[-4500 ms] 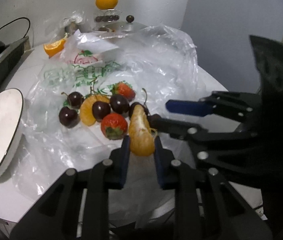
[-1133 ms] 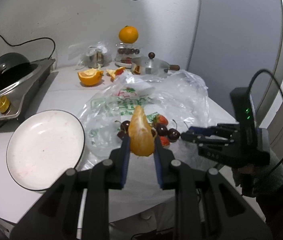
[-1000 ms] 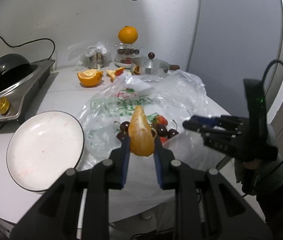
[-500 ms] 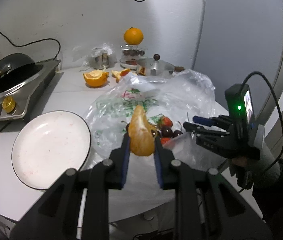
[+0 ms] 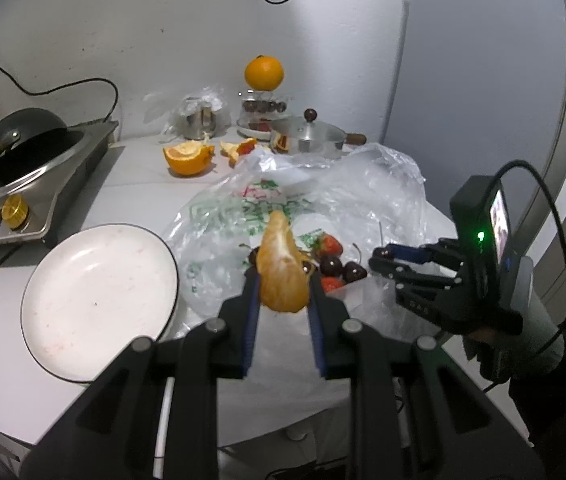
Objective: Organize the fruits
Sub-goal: 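Carry the orange segment in the left tool while the right tool lifts the cherry, then lower the orange segment and cherry onto the white plate and open both tools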
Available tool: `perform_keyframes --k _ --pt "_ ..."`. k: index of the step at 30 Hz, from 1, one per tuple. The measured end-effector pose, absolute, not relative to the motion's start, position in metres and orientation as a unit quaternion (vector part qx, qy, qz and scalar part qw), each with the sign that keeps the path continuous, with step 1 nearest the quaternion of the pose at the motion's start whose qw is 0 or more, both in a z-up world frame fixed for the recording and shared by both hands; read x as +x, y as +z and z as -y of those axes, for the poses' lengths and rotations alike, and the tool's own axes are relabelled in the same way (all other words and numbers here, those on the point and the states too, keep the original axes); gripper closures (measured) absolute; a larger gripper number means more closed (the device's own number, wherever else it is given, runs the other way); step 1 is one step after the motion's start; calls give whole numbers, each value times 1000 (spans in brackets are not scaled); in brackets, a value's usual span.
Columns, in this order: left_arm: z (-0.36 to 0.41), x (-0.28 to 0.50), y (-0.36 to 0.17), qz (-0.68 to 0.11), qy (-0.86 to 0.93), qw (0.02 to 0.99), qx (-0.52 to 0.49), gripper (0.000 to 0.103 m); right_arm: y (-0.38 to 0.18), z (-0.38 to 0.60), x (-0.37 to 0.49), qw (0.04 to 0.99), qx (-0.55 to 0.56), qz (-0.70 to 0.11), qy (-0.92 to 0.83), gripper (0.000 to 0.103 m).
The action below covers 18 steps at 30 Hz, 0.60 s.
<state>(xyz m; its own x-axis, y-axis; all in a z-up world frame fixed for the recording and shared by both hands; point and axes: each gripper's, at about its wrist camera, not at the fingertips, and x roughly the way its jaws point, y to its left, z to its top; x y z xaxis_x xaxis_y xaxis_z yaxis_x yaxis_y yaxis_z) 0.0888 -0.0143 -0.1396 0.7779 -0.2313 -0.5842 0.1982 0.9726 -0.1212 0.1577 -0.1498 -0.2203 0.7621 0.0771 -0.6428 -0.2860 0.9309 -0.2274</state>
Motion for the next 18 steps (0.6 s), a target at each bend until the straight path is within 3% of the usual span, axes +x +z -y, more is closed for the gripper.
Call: perform_keyframes --k 18 --pt "-29 81 -137 -294 -77 952 -49 80 -157 107 141 936 -144 -270 175 75"
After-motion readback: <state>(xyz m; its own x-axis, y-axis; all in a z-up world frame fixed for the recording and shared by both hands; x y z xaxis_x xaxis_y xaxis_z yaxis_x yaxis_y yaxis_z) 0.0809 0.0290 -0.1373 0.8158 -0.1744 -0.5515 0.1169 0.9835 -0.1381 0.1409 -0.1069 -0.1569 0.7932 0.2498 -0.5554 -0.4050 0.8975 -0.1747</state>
